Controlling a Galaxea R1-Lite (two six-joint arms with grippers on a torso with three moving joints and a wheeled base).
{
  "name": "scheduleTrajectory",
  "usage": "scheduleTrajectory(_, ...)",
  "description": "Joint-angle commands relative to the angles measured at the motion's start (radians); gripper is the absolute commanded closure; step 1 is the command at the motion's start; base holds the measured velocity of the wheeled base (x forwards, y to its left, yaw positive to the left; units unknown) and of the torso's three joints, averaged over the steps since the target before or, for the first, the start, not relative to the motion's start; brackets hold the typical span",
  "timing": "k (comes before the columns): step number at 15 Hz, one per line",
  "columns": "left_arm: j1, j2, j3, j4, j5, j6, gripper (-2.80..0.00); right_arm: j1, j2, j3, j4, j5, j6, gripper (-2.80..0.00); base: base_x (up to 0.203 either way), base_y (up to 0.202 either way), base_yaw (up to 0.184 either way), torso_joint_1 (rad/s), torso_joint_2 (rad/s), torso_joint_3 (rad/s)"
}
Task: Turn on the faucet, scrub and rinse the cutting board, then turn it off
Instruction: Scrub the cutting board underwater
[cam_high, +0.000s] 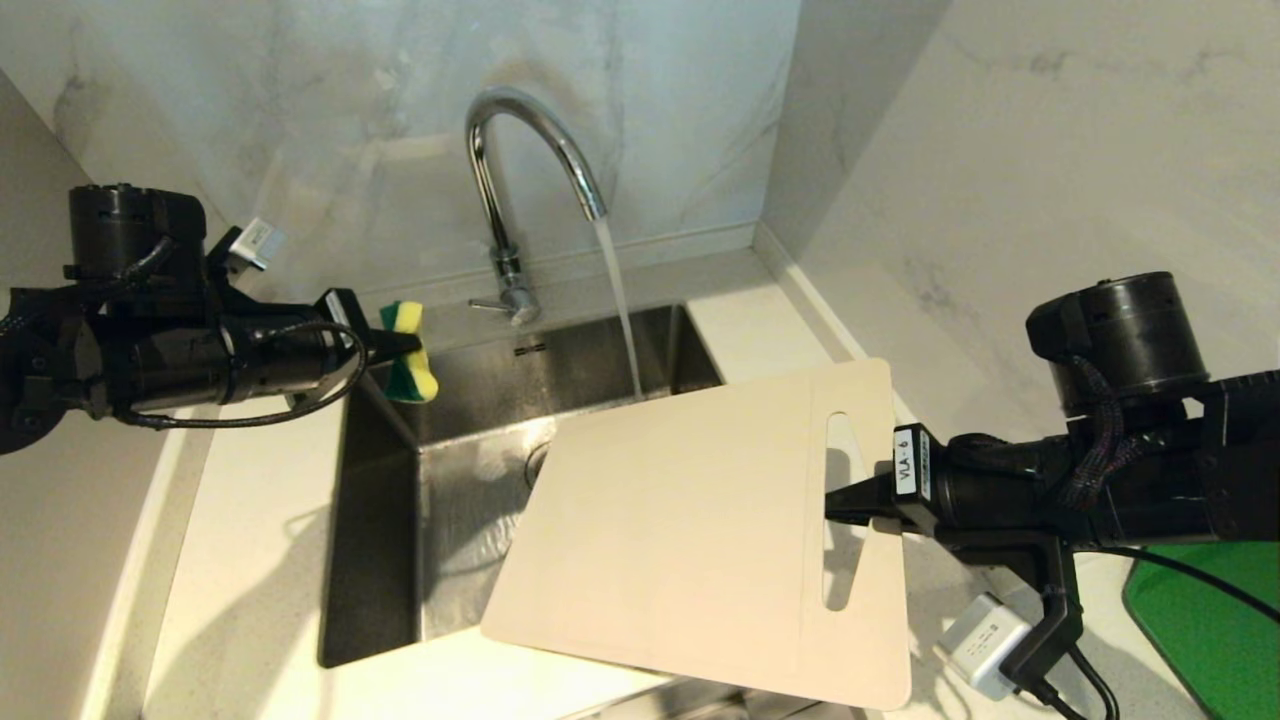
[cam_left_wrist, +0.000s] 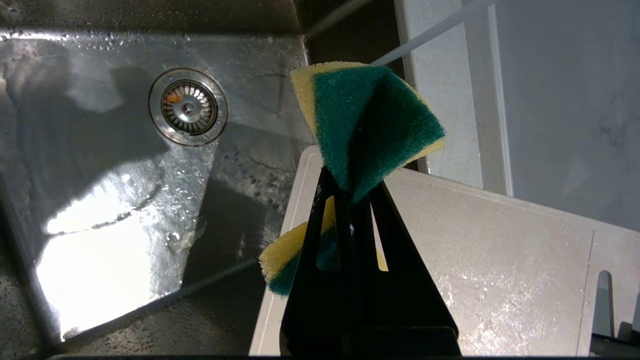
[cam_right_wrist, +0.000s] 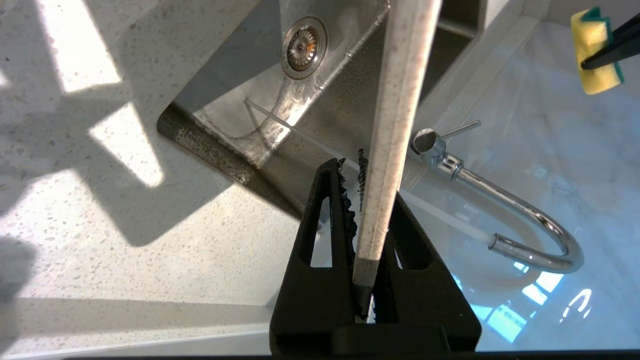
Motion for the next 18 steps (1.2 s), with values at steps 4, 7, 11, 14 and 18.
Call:
scheduleTrajectory(4, 0.000, 0.003, 0.000, -0.001, -0.001, -0.005, 0.00, -0.001, -0.002, 0.002, 0.001, 0.004, -0.014, 0.00, 0.000, 0.000, 0.000, 0.000, 0.00, 0.000)
scheduleTrajectory(7, 0.000, 0.003, 0.000, -0.001, -0.001, -0.006, 0.00, -0.001, -0.002, 0.008, 0.001, 0.004, -0.014, 0.00, 0.000, 0.000, 0.000, 0.000, 0.00, 0.000)
scheduleTrajectory(11, -0.001, 0.008, 0.000, -0.001, -0.001, -0.006, 0.00, -0.001, -0.003, 0.008, 0.001, 0.004, -0.014, 0.00, 0.000, 0.000, 0.000, 0.000, 0.00, 0.000)
scheduleTrajectory(14, -0.001, 0.006, 0.002, 0.000, -0.001, -0.006, 0.00, -0.005, -0.008, 0.010, 0.001, 0.004, -0.014, 0.00, 0.000, 0.000, 0.000, 0.000, 0.00, 0.000)
scheduleTrajectory(18, -0.001, 0.006, 0.002, 0.000, -0.001, -0.007, 0.00, -0.010, -0.010, 0.011, 0.001, 0.004, -0.014, 0.00, 0.000, 0.000, 0.000, 0.000, 0.00, 0.000)
